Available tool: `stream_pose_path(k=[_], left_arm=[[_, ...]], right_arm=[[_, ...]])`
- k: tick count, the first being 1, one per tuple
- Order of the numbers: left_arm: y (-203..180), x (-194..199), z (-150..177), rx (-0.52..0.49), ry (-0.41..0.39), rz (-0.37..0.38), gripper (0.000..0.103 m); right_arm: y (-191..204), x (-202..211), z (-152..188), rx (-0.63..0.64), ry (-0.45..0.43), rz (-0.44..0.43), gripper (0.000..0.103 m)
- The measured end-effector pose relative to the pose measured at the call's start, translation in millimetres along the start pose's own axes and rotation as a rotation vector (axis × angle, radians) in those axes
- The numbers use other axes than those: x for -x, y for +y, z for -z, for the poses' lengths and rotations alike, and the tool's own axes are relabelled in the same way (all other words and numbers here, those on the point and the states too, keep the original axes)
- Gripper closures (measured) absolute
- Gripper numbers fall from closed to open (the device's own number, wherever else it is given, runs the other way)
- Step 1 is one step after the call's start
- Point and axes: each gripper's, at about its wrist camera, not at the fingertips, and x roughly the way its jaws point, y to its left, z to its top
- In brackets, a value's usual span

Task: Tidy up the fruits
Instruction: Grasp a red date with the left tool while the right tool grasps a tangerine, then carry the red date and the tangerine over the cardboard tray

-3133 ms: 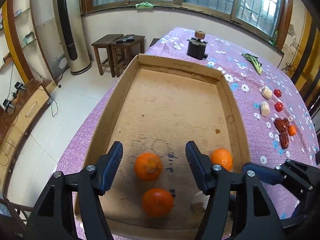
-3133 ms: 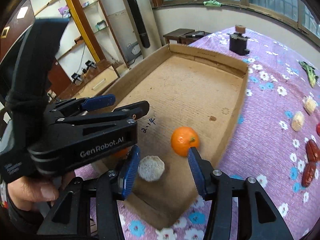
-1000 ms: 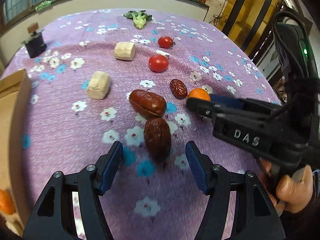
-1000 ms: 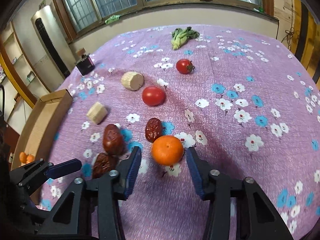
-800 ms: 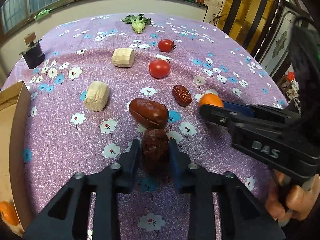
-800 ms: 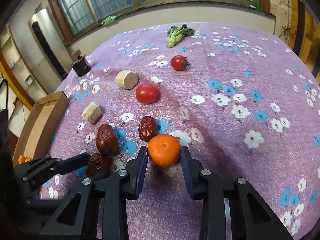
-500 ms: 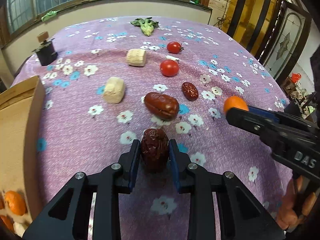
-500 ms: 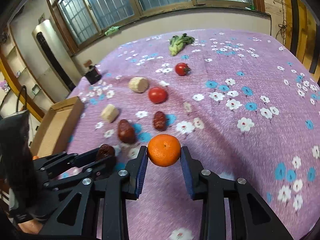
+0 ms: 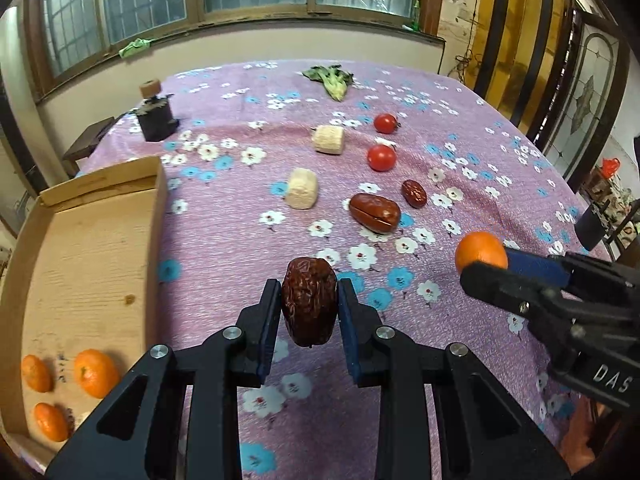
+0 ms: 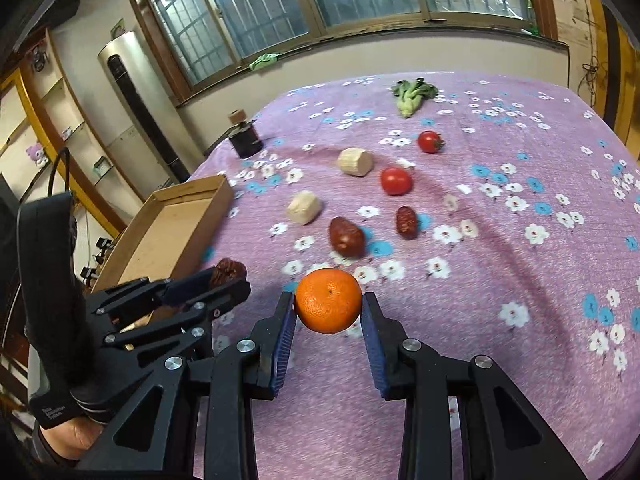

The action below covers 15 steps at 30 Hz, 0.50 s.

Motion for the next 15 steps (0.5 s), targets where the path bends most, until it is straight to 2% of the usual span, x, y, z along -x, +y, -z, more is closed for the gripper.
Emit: stream_pose_path(k=[15], left_arm=[[44, 21, 17, 0.073, -0.020, -0.046, 0.077]], right_arm=[[47, -7, 8, 0.073, 0.022, -0.037, 0.069]])
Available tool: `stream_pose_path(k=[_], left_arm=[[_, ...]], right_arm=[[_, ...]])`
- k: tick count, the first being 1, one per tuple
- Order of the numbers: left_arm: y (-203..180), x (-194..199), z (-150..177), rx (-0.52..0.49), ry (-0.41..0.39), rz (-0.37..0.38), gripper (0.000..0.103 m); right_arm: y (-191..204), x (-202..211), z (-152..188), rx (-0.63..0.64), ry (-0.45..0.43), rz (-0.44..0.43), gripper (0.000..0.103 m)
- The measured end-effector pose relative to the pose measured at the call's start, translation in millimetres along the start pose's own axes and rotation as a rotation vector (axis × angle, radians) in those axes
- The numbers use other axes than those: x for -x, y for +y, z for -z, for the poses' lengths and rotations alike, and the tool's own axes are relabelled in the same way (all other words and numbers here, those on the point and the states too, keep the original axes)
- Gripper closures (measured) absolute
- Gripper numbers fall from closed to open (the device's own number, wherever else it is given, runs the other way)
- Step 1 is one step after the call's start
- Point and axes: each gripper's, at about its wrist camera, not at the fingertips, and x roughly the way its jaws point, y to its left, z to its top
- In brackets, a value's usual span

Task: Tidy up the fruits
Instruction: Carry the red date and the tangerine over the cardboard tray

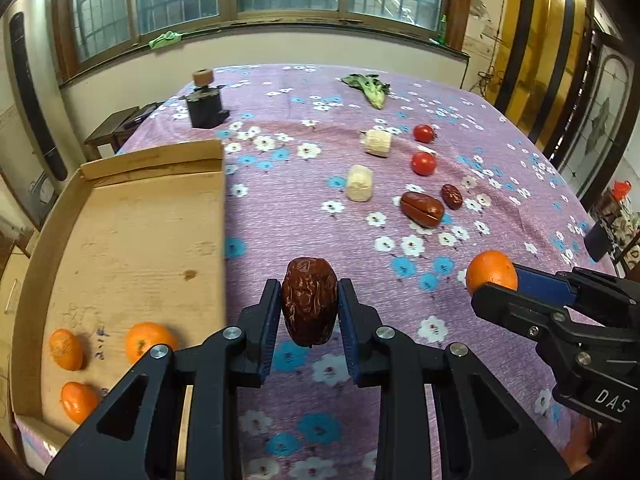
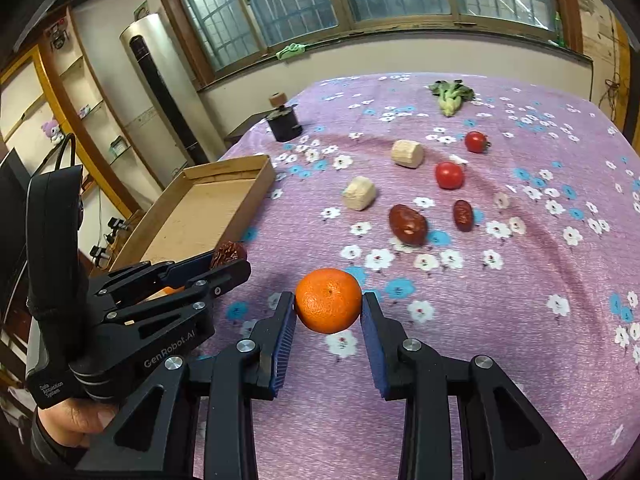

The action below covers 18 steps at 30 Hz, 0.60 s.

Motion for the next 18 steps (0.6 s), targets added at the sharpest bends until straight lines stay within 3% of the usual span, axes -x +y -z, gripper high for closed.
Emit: stream_pose_path(k=[18], left_arm=[[50, 13, 7, 0.079, -0.016, -0.029, 0.077]], right_arm=[[49, -22, -7, 0.086, 0.035, -0.037, 0.069]])
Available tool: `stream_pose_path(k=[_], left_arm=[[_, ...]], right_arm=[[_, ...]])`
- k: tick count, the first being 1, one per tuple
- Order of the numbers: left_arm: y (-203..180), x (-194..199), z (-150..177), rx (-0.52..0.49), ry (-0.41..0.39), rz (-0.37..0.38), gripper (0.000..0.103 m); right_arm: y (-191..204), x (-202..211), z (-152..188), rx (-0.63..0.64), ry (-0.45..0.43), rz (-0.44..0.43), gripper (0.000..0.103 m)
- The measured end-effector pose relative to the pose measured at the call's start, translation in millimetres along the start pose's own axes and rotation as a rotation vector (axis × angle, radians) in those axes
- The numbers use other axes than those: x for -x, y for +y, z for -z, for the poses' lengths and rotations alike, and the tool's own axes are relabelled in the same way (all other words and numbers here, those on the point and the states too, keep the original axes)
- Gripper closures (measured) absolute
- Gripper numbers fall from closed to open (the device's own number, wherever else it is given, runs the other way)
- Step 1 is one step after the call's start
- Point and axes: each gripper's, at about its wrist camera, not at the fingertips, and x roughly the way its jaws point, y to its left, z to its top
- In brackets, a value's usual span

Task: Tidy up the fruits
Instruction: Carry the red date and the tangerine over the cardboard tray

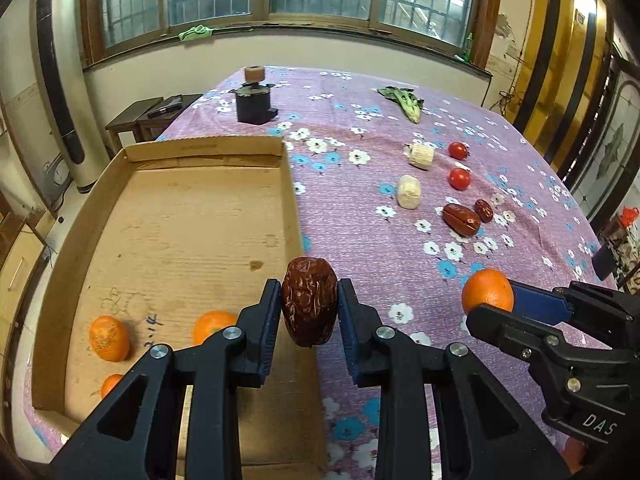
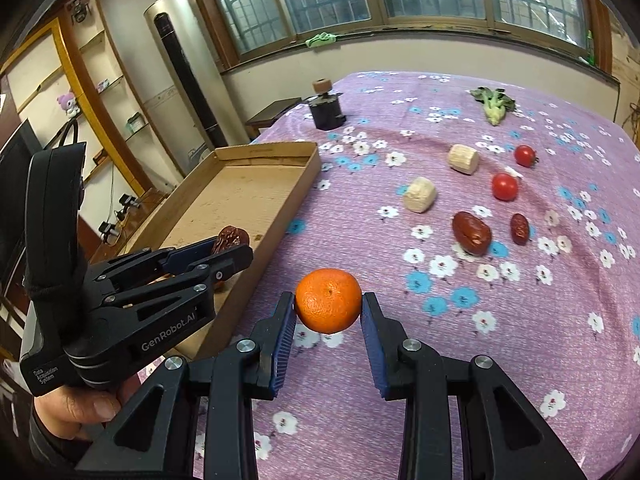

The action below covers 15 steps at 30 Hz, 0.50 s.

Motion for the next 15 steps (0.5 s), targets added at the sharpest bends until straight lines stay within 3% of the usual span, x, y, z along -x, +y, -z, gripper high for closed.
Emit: stream_pose_path(k=[15], left_arm=[[29, -2, 4, 0.047, 0.006, -0.021, 0.077]], right_arm=[[25, -21, -5, 0.049, 0.030, -0.029, 0.069]])
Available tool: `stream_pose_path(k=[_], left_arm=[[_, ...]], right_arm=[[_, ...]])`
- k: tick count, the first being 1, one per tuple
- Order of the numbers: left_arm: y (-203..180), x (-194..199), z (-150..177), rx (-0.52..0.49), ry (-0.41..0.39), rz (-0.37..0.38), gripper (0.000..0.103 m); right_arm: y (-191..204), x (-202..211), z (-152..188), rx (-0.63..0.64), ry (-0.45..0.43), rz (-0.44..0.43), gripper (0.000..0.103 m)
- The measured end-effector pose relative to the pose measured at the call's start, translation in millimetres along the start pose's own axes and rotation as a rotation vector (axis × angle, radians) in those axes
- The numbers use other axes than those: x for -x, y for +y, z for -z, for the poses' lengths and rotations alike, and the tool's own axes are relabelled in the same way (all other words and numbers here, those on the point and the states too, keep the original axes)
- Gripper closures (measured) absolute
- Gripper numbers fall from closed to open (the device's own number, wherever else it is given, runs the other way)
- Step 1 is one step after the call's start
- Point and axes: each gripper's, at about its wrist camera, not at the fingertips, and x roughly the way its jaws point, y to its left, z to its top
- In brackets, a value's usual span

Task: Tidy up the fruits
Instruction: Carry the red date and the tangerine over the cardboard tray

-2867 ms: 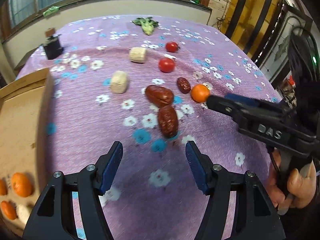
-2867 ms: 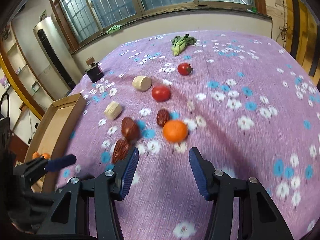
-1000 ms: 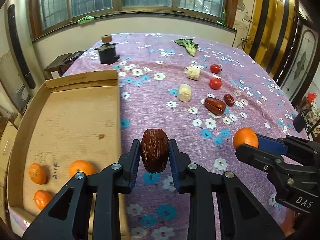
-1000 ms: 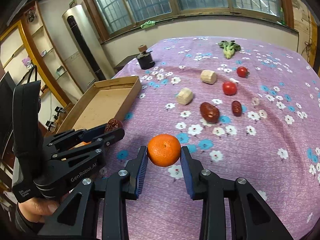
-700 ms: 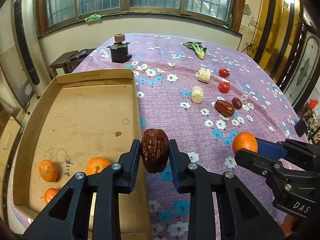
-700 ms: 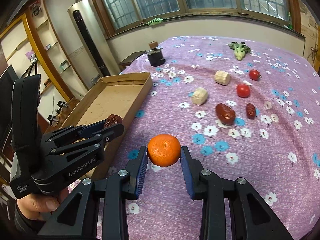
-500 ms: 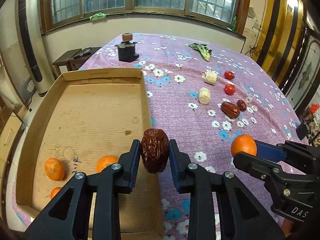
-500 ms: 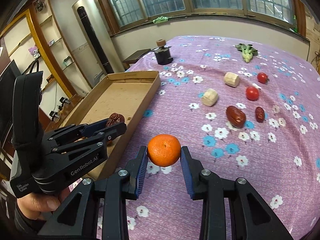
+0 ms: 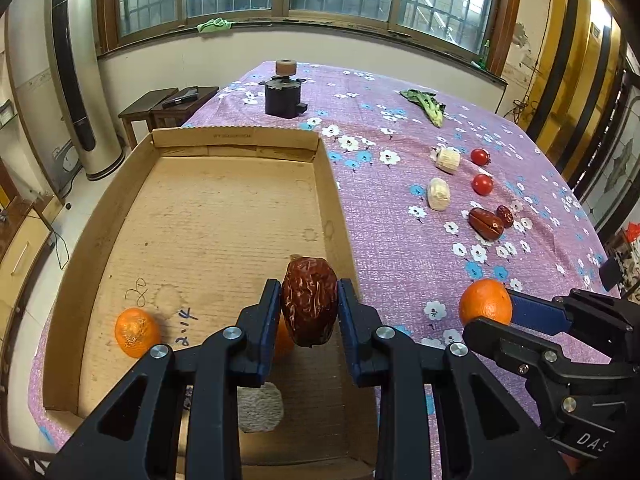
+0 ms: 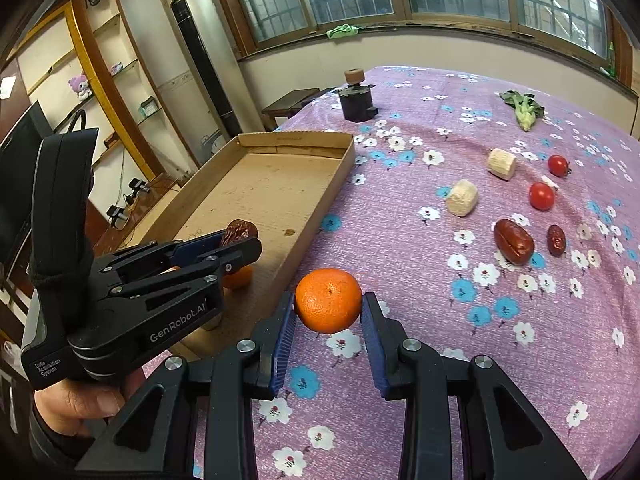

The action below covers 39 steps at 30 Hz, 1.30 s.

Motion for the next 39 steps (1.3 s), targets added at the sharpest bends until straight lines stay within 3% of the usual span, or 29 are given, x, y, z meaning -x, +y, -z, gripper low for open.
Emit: stream_pose_path(k=[9, 24, 39], left_arm=[[19, -1, -4, 0.033, 0.000, -0.019, 0.077], [86, -10, -25, 0.136, 0.018, -0.099, 0.077], [102, -46, -32, 0.142, 0.146, -0.149, 0.077]], right_arm=[[15, -15, -7, 0.026, 0.019, -0.021, 0.070], [57, -68, -42, 0.098, 0.065, -0.078, 0.070], [70, -122, -56, 0.124, 0.160, -0.076, 0.069]])
